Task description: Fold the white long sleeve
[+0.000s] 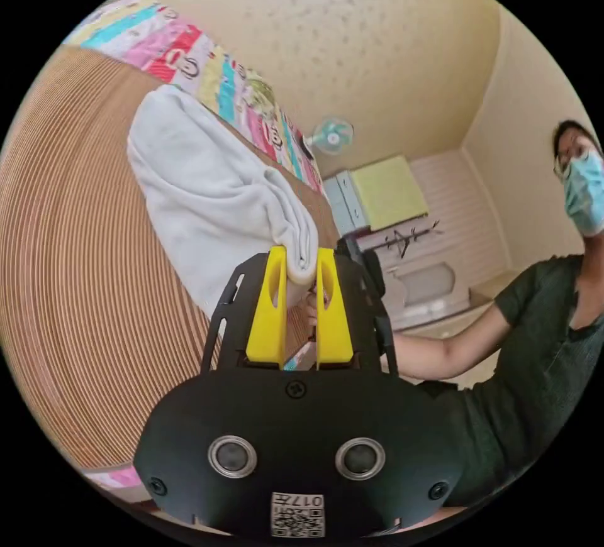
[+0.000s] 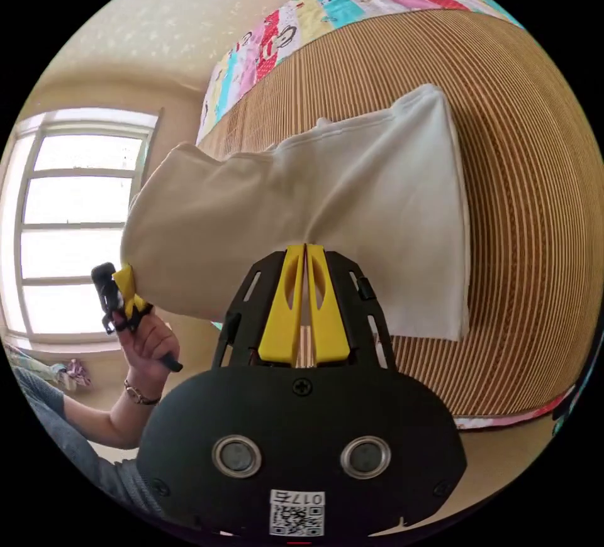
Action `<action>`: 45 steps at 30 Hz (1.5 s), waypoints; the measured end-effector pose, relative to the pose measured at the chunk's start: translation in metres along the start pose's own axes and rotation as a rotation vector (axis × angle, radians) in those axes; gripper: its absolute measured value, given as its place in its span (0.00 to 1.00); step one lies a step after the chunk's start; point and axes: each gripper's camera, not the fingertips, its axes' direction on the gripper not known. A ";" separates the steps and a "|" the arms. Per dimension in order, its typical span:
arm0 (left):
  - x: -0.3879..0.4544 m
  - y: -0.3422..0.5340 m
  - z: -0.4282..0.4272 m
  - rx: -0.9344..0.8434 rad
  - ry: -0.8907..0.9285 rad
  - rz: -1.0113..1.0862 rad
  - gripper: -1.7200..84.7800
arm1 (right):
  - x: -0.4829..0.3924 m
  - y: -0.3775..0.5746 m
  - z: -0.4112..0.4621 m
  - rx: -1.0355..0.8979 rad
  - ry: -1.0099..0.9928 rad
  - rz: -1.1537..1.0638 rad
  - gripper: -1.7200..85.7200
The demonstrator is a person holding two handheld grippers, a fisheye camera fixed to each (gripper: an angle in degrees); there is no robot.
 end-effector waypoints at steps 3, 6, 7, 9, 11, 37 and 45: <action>0.043 -0.006 0.105 -0.196 -0.054 0.142 0.11 | 0.054 0.023 -0.058 0.099 0.020 0.140 0.03; 0.043 0.020 0.202 -0.393 -0.072 0.109 0.13 | 0.114 0.037 -0.099 0.127 0.089 0.267 0.05; 0.039 0.027 0.215 -0.419 -0.077 0.074 0.14 | 0.135 0.041 -0.114 0.157 0.059 0.288 0.07; 0.030 0.051 0.224 -0.362 0.009 -0.059 0.15 | 0.161 0.042 -0.131 0.194 -0.053 0.265 0.13; 0.033 0.061 0.204 -0.268 0.081 -0.091 0.16 | 0.183 0.036 -0.139 0.195 -0.162 0.250 0.18; -0.152 0.089 0.117 -0.276 0.122 -0.468 0.20 | 0.172 -0.012 -0.011 -0.318 -0.346 0.052 0.17; -0.157 0.235 -0.114 0.193 0.262 -0.601 0.18 | 0.027 0.072 0.086 -0.500 -0.613 0.057 0.15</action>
